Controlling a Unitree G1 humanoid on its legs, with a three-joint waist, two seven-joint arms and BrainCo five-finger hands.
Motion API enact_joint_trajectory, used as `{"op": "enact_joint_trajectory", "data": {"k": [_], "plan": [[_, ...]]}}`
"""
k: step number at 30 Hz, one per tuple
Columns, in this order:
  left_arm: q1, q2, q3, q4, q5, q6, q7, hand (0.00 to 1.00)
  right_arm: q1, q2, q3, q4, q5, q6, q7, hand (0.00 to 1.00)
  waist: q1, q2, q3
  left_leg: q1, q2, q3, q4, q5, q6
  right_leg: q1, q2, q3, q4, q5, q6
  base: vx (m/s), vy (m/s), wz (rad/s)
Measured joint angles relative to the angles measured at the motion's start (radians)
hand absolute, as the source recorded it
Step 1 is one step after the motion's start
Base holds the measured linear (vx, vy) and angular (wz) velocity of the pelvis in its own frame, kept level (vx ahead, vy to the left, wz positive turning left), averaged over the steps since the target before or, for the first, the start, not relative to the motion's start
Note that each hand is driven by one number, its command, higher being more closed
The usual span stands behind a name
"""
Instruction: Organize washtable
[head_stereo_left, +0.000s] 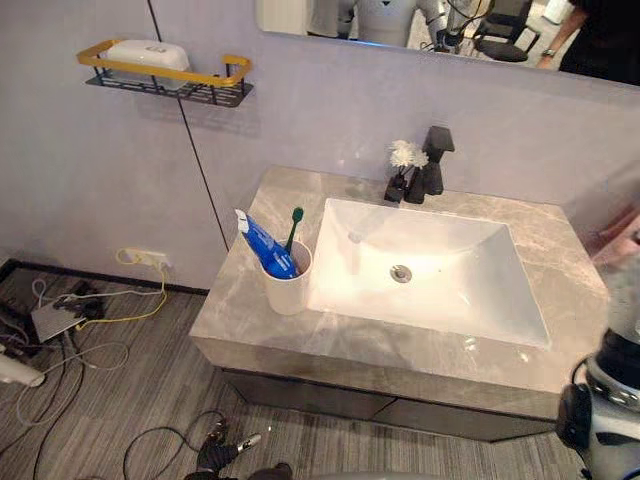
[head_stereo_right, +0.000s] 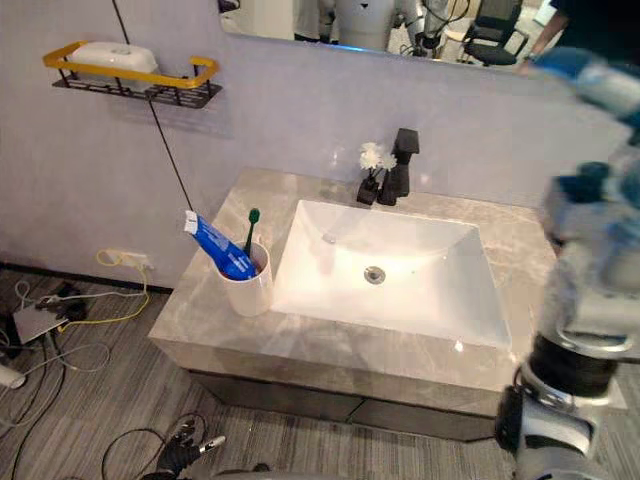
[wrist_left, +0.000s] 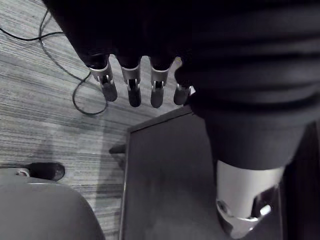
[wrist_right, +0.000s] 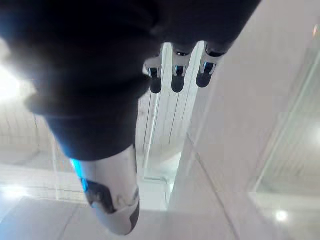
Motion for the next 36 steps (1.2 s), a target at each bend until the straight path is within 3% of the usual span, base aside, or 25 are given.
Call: {"op": "enact_joint_trajectory", "data": {"k": [1,6,11,15,19,22,29,36], "plan": [[0.006,-0.001,0.003,0.002,0.0,0.002,-0.004,0.0,0.069,-0.001,-0.064,0.036,0.011,0.006,-0.017,0.0,-0.018,0.001,-0.018,0.0,-0.002,0.004,-0.018,0.012,-0.004,-0.015,-0.001,0.003,-0.001,-0.009,0.008,0.0,-0.02,-0.15],[0.001,-0.009,0.007,0.019,0.0,0.004,-0.021,0.0,0.25,0.035,-0.197,0.188,0.026,0.047,-0.056,0.0,-0.047,0.009,-0.038,0.0,0.0,0.008,-0.016,0.021,-0.002,-0.026,0.006,0.007,-0.002,-0.013,0.008,0.01,-0.02,-0.06],[-0.008,-0.026,0.024,0.019,0.0,0.005,-0.03,0.0,0.413,0.23,-0.264,0.36,-0.015,0.123,-0.12,0.0,-0.073,0.011,-0.048,0.0,0.001,0.027,-0.013,0.02,-0.002,-0.035,0.01,0.024,-0.007,-0.014,0.007,0.01,-0.01,-0.11],[-0.026,-0.052,0.023,0.02,-0.001,0.007,-0.047,0.0,0.523,0.375,-0.257,0.403,-0.038,0.179,-0.146,0.0,-0.074,0.019,-0.067,-0.018,0.0,0.045,-0.012,0.016,0.0,-0.056,0.009,0.036,-0.017,-0.013,0.007,0.0,-0.002,-0.11],[-0.03,-0.103,0.027,0.007,-0.008,0.013,-0.047,0.0,0.629,0.529,-0.157,0.422,-0.041,0.204,-0.149,0.0,-0.071,0.028,-0.076,-0.009,0.013,0.082,-0.012,0.007,-0.003,-0.062,0.014,0.051,-0.008,-0.014,0.007,0.02,-0.017,-0.15],[-0.027,-0.122,0.05,-0.003,-0.02,0.026,-0.043,0.0,0.732,0.656,0.006,0.439,-0.033,0.229,-0.141,0.0,-0.071,0.028,-0.074,0.012,0.022,0.106,-0.011,-0.006,-0.005,-0.048,0.018,0.059,-0.002,-0.014,0.007,0.02,-0.022,-0.2],[-0.02,-0.128,0.043,-0.003,-0.051,0.045,-0.024,0.0,0.828,0.672,0.236,0.626,-0.053,0.274,-0.049,0.0,-0.049,0.042,-0.072,0.025,0.024,0.144,0.013,-0.034,-0.004,-0.042,0.009,0.058,0.021,-0.025,0.003,-0.02,0.003,-0.12],[-0.031,-0.124,0.014,0.022,-0.054,0.04,-0.023,0.0,0.838,0.672,0.272,0.84,-0.083,0.305,0.038,0.0,-0.04,0.054,-0.07,0.028,0.023,0.142,0.009,-0.031,-0.004,-0.039,0.01,0.057,0.016,-0.025,0.003,0.0,0.0,0.0]]}}
